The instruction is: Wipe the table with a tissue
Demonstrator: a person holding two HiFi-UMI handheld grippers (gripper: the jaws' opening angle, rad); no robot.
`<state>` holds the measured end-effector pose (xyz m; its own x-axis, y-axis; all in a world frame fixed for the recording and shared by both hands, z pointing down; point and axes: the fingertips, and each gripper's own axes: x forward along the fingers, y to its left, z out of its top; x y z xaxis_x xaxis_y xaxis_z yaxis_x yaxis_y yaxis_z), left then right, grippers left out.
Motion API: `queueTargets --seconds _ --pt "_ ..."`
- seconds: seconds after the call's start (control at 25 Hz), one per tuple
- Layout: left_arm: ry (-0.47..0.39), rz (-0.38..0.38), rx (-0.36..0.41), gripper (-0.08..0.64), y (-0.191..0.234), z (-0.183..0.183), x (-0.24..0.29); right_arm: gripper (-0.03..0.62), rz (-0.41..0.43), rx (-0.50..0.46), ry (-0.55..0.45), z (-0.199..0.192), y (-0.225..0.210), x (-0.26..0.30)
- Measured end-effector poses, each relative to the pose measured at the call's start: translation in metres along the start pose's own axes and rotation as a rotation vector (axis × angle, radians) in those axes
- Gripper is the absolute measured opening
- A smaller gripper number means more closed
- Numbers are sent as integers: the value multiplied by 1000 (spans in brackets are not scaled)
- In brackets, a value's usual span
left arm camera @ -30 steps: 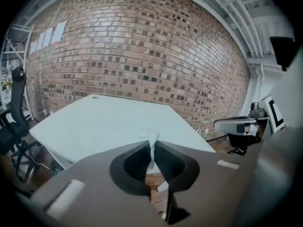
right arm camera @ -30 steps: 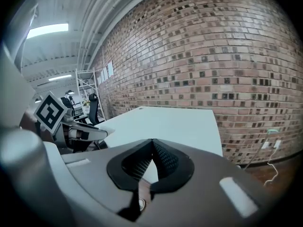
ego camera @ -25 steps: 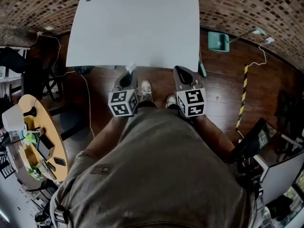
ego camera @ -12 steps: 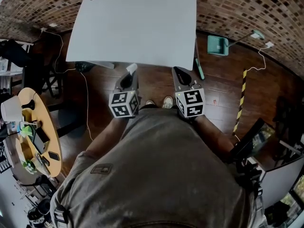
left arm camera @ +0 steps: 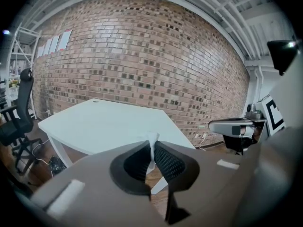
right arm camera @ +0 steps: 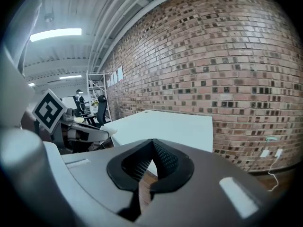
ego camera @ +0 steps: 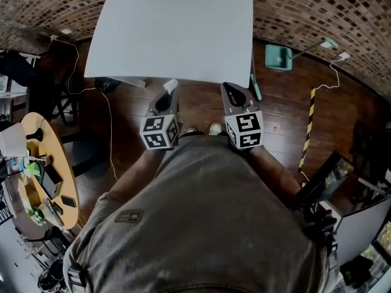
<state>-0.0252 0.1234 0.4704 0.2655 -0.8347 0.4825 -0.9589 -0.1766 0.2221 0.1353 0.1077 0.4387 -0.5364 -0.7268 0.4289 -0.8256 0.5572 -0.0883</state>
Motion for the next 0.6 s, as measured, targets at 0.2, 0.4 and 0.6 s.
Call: queueTargets --seconds 0.2,0.4,0.6 --pt "-2 -16 4 23 0 1 1 14 -8 -3 0 0 4 -1" --pt "2 -32 3 23 -5 2 2 13 -19 6 -4 2 3 -4" --pt "6 -39 7 23 -8 0 5 14 -16 9 -3 -1 2 -4"
